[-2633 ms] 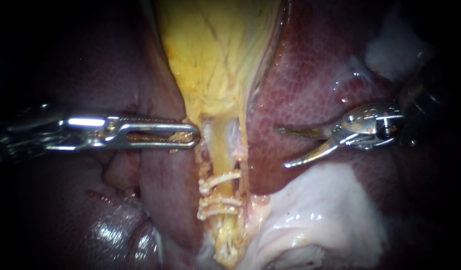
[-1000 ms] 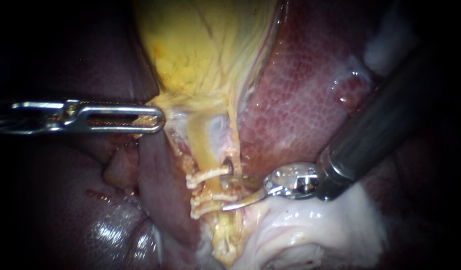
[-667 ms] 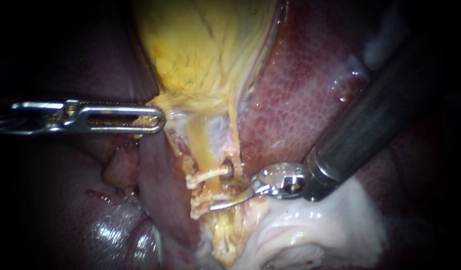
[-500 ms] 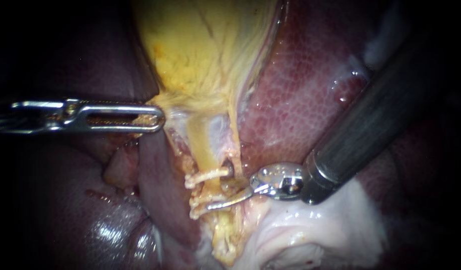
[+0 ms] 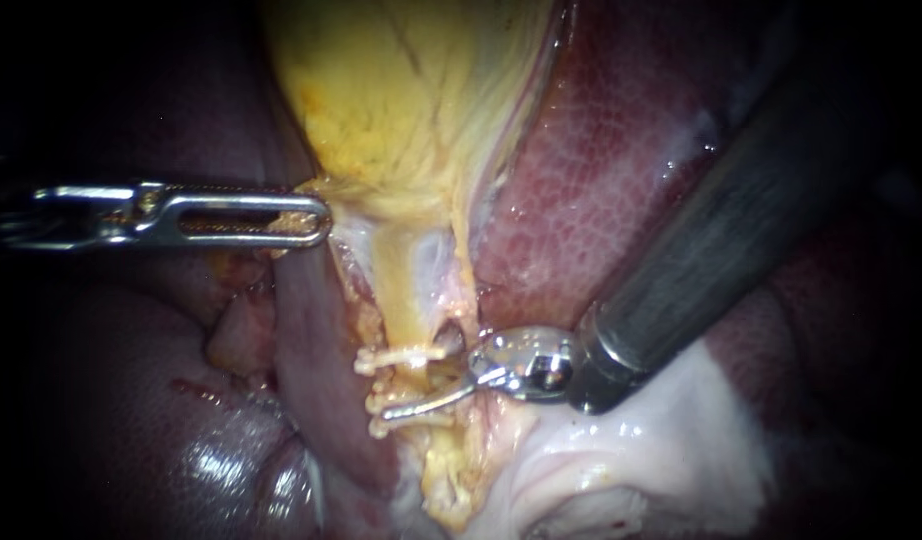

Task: Go to the cutting position left tube

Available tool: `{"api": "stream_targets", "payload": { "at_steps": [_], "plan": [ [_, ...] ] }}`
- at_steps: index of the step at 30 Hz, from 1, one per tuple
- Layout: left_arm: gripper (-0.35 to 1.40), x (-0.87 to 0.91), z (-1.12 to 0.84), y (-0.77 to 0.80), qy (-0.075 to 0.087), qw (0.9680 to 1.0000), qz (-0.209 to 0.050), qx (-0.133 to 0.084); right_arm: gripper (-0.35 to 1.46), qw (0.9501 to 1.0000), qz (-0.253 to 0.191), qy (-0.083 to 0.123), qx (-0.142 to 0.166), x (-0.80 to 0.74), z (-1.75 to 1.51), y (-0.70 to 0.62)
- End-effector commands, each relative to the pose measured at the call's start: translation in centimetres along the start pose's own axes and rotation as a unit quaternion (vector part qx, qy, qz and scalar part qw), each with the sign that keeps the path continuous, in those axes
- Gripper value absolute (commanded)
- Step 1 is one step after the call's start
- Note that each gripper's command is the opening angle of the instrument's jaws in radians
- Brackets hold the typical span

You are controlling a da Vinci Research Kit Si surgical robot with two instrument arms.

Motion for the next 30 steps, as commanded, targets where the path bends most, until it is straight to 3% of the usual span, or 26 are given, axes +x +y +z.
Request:
{"api": "stream_targets", "payload": {
  "at_steps": [1,11,30],
  "plan": [
    [-0.35,0.0,0.01,0.0,0.0,1.0,0.0,-0.001,1.42,1.0,-0.001,0.001,0.004,0.0,0.02,0.01],
    [-0.35,0.0,0.05,-0.01,-0.001,1.0,0.0,-0.002,1.42,1.0,-0.002,0.003,0.009,0.07,0.17,0.11],
    [-0.35,0.0,0.07,-0.01,-0.001,1.0,0.0,-0.002,1.42,0.9999,0.0,0.004,0.011,0.06,0.17,0.13]
  ]
}}
